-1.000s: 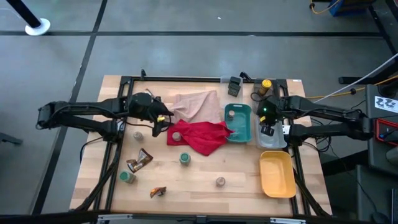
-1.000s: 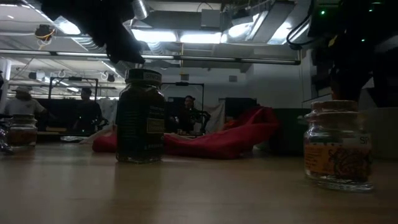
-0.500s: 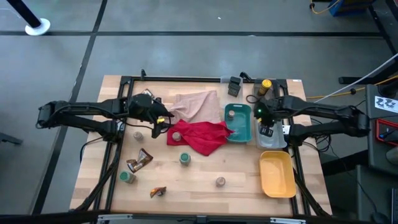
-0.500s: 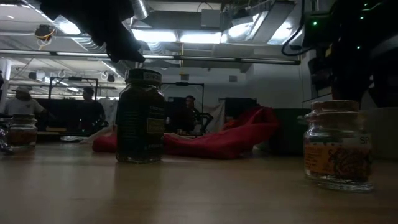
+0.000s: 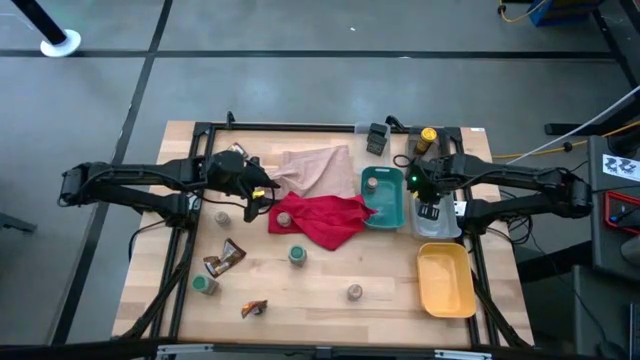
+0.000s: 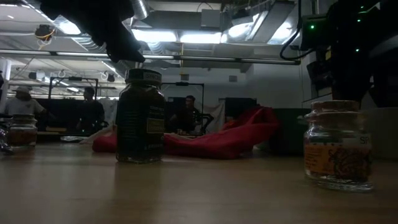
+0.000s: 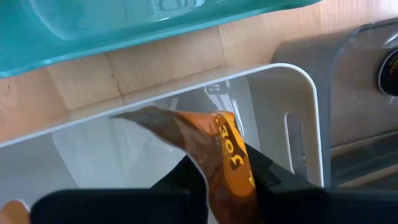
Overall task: Sort spices by type
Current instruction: Put the right brown pouch seasoning into the light blue bin, then put the top right transparent seasoning bottle into the blue bin
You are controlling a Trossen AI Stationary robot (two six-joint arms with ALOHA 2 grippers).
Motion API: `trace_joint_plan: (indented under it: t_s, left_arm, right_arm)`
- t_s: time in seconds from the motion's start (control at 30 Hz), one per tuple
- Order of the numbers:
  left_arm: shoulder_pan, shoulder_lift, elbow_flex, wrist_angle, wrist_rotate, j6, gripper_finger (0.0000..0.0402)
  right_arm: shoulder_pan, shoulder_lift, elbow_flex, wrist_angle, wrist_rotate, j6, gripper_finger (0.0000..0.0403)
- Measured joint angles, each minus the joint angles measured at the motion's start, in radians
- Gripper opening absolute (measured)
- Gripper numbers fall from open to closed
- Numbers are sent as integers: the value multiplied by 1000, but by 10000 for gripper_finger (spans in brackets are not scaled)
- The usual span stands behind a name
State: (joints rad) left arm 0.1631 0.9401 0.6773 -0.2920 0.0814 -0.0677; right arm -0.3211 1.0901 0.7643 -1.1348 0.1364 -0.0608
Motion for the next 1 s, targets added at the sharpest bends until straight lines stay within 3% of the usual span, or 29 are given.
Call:
trace_joint_plan:
  t_s: [0.2,0.6,1.0]
  left_arm:
    - [0,0,0,-7,0,-6,223]
    - [0,0,0,-13,0,-15,223]
    - [0,0,0,-11,0,-92,223]
  right_arm:
    - [0,0,0,-3,0,0,57]
    - [0,0,0,-7,3,0,131]
    - [0,0,53,-51,3,1,135]
